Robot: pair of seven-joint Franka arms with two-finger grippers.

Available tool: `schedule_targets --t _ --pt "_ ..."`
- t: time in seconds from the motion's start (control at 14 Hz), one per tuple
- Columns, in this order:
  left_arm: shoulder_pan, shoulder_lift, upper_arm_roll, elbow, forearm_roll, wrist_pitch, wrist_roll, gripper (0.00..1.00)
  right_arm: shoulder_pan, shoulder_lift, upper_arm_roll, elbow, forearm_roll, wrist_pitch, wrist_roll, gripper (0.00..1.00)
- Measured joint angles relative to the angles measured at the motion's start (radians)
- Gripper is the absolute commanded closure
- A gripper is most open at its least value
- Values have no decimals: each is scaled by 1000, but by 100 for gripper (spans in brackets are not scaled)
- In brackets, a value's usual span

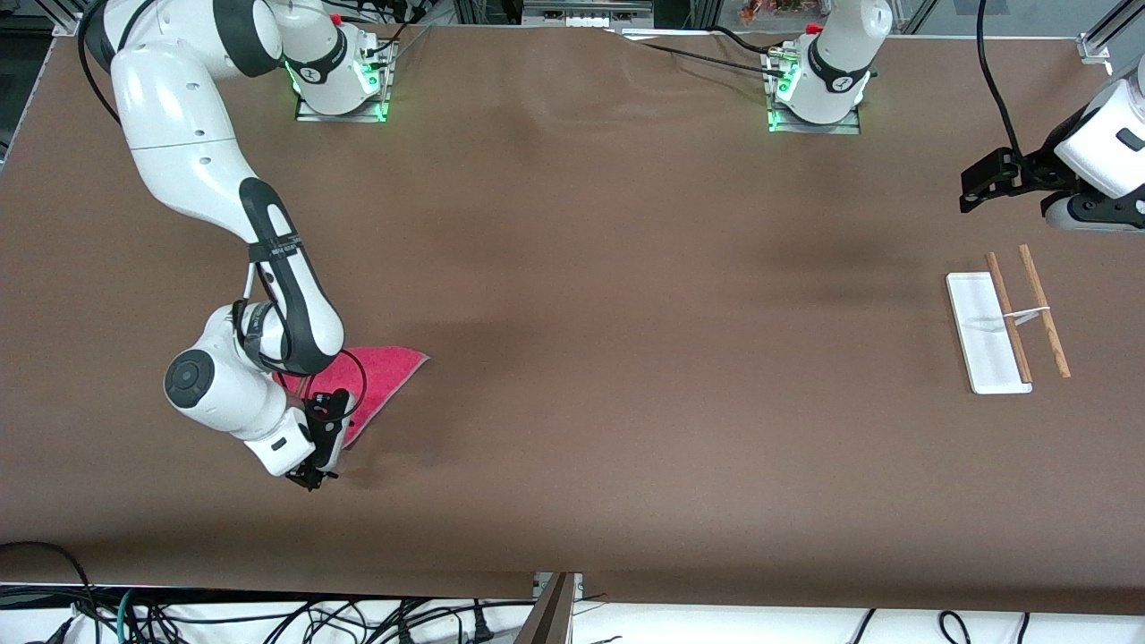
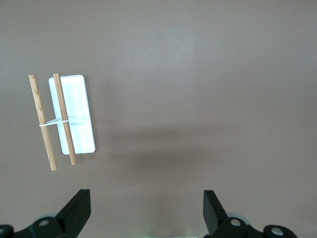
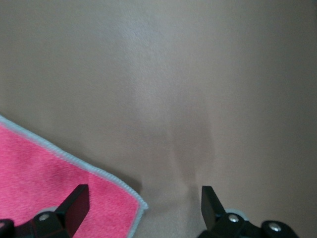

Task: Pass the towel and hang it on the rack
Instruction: 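Reach the right gripper down and grasp the pink towel's corner, then lift the towel with the right gripper while the left gripper approaches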

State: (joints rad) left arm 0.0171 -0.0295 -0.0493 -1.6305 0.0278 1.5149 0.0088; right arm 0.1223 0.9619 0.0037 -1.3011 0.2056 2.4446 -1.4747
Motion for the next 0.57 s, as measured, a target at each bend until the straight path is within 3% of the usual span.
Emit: schedule_targets --t 0.14,0.29,0.57 --pt "0 0 0 0 0 0 0 0 -3 14 0 7 30 7 -3 3" --pt "0 0 0 0 0 0 0 0 -10 14 0 8 56 4 -4 19" --pt "0 0 0 0 0 0 0 0 -19 14 0 12 70 -4 -4 75"
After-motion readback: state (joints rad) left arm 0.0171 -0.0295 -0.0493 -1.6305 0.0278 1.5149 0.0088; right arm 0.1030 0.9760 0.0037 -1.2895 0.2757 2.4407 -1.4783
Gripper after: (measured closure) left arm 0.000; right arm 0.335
